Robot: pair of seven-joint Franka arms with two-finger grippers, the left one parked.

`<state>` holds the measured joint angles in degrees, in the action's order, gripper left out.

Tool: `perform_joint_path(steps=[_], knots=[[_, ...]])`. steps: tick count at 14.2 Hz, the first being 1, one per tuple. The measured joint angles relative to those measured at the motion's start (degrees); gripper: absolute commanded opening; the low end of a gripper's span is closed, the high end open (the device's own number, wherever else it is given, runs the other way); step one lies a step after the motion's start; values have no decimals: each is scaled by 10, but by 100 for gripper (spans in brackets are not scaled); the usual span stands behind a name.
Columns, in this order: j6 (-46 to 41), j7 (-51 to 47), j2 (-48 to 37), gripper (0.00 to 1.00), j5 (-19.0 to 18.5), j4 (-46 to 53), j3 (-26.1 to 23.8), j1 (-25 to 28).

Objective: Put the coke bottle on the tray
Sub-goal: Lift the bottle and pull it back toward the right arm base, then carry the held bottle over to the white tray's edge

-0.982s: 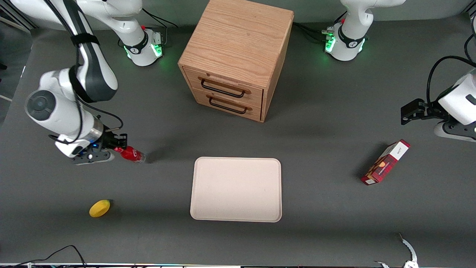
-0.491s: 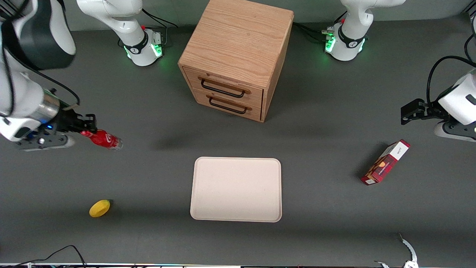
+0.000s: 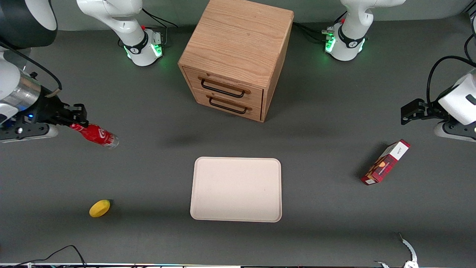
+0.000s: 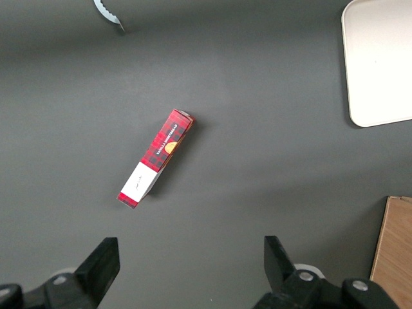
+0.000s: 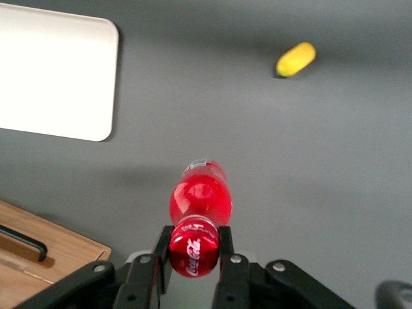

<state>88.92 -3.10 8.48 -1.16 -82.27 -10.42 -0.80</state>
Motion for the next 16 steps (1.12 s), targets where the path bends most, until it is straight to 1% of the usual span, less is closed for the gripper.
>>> perform_joint_path(steps=[3, 7, 10, 14, 16], knots=[[3, -27, 42, 0, 11, 42, -5, 54], [42, -90, 125, 0, 12, 115, -6, 129], [87, -101, 182, 0, 12, 146, -5, 149], [151, -101, 255, 0, 10, 168, -5, 157], [184, -100, 289, 0, -5, 175, -4, 162]])
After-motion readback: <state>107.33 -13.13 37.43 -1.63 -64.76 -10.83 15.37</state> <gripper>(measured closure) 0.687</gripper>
